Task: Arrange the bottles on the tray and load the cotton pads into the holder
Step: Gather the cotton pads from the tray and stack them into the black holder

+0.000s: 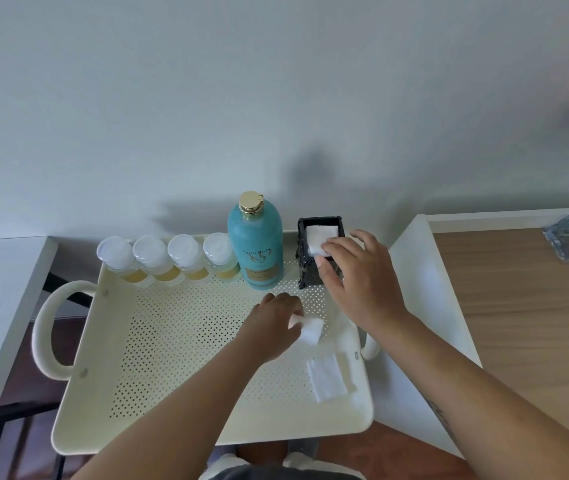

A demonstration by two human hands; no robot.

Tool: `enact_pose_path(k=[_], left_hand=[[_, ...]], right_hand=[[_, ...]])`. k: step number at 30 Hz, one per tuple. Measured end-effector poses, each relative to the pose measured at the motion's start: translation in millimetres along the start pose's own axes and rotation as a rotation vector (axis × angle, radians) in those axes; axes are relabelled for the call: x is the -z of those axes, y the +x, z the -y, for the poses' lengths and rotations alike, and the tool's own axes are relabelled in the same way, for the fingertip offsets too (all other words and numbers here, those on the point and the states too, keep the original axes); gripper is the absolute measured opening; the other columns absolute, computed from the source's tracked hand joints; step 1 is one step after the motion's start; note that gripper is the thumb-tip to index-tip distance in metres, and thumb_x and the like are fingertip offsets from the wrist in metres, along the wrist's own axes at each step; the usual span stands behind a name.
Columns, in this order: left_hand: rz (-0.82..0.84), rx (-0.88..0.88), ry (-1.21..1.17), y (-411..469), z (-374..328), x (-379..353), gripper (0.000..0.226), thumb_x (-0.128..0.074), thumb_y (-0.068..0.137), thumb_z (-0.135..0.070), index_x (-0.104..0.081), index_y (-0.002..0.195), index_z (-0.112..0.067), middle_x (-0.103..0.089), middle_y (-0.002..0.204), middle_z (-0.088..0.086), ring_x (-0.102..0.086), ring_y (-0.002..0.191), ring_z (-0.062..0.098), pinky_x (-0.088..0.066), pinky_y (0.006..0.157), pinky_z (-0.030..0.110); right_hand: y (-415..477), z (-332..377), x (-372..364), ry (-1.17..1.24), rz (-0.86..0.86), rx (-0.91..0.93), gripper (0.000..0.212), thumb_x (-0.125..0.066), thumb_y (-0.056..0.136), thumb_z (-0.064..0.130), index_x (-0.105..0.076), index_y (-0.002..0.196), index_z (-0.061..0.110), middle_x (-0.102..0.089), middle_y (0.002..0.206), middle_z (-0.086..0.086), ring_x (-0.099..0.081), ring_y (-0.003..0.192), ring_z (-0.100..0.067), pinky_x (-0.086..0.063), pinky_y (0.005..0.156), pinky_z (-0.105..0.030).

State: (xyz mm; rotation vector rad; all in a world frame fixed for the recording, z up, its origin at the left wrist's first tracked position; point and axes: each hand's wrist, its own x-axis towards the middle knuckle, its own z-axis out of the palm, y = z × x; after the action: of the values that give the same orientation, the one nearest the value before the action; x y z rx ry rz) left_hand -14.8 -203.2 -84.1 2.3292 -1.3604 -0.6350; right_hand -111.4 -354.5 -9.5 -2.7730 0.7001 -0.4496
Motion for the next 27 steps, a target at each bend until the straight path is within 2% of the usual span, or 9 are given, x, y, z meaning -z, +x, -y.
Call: enact_pose_path(k=[3, 5, 11, 15, 19, 23, 27], left_hand=[[-0.012, 0.148, -0.260, -5, -1, 12, 0.012, -0.063, 0.090, -0.031, -0.061, 0.097, -0.022, -0.065, 0.093, -0.008, -0.059, 0.084, 0.011, -0.048, 0.070, 0.023], [-0.052, 0.212, -0.386, -9, -2, 19, 0.011, -0.064, 0.090, -0.032, -0.062, 0.096, -0.023, -0.066, 0.091, -0.009, -0.060, 0.081, 0.006, -0.046, 0.068, 0.017], [-0.096, 0.428, -0.843, -19, -12, 37, 0.012, -0.060, 0.093, -0.032, -0.068, 0.094, -0.024, -0.073, 0.088, 0.001, -0.064, 0.078, 0.013, -0.051, 0.074, 0.031], [-0.101, 0.443, -1.052, -24, -19, 44, 0.021, -0.055, 0.096, -0.034, -0.070, 0.101, -0.021, -0.075, 0.093, 0.002, -0.068, 0.085, 0.013, -0.052, 0.077, 0.030], [-0.051, 0.430, -1.335, -27, -26, 50, 0.029, -0.059, 0.094, -0.037, -0.070, 0.107, -0.014, -0.071, 0.092, 0.000, -0.063, 0.082, 0.012, -0.048, 0.077, 0.031], [0.027, 0.369, -1.467, -30, -34, 52, 0.028, -0.067, 0.086, -0.039, -0.068, 0.103, -0.016, -0.067, 0.090, -0.001, -0.061, 0.080, 0.011, -0.045, 0.077, 0.030], [0.005, 0.334, -1.516, -30, -44, 52, 0.027, -0.069, 0.086, -0.034, -0.061, 0.106, -0.018, -0.068, 0.094, 0.001, -0.061, 0.082, 0.013, -0.043, 0.078, 0.032]], right_hand=[[0, 1, 0, 0.003, 0.011, -0.015, 0.036, -0.044, 0.095, 0.038, -0.068, 0.112, 0.018, -0.068, 0.118, 0.006, -0.049, 0.121, -0.026, -0.040, 0.096, -0.040], [0, 1, 1, 0.006, 0.010, -0.019, 0.037, -0.042, 0.095, 0.038, -0.069, 0.110, 0.018, -0.069, 0.117, 0.007, -0.049, 0.121, -0.027, -0.040, 0.095, -0.040], [0, 3, 3, 0.028, 0.004, -0.035, 0.039, -0.038, 0.096, 0.037, -0.069, 0.108, 0.018, -0.070, 0.116, 0.006, -0.050, 0.121, -0.028, -0.041, 0.094, -0.041], [0, 2, 3, 0.033, 0.024, -0.037, 0.045, -0.032, 0.097, 0.042, -0.068, 0.110, 0.019, -0.068, 0.118, 0.006, -0.049, 0.122, -0.027, -0.041, 0.095, -0.041], [-4, 0, 5, 0.092, -0.029, -0.033, 0.040, -0.038, 0.096, 0.041, -0.063, 0.116, 0.017, -0.065, 0.121, 0.004, -0.049, 0.120, -0.026, -0.040, 0.096, -0.042], [-19, 5, 11, 0.224, -0.167, -0.078, 0.034, -0.043, 0.094, 0.046, -0.063, 0.107, 0.022, -0.063, 0.108, 0.008, -0.049, 0.109, -0.016, -0.029, 0.089, -0.025], [-30, 18, 23, 0.399, -0.195, -0.163, 0.039, -0.046, 0.087, 0.061, -0.062, 0.098, 0.027, -0.062, 0.100, 0.016, -0.048, 0.101, -0.009, -0.025, 0.084, -0.020]])
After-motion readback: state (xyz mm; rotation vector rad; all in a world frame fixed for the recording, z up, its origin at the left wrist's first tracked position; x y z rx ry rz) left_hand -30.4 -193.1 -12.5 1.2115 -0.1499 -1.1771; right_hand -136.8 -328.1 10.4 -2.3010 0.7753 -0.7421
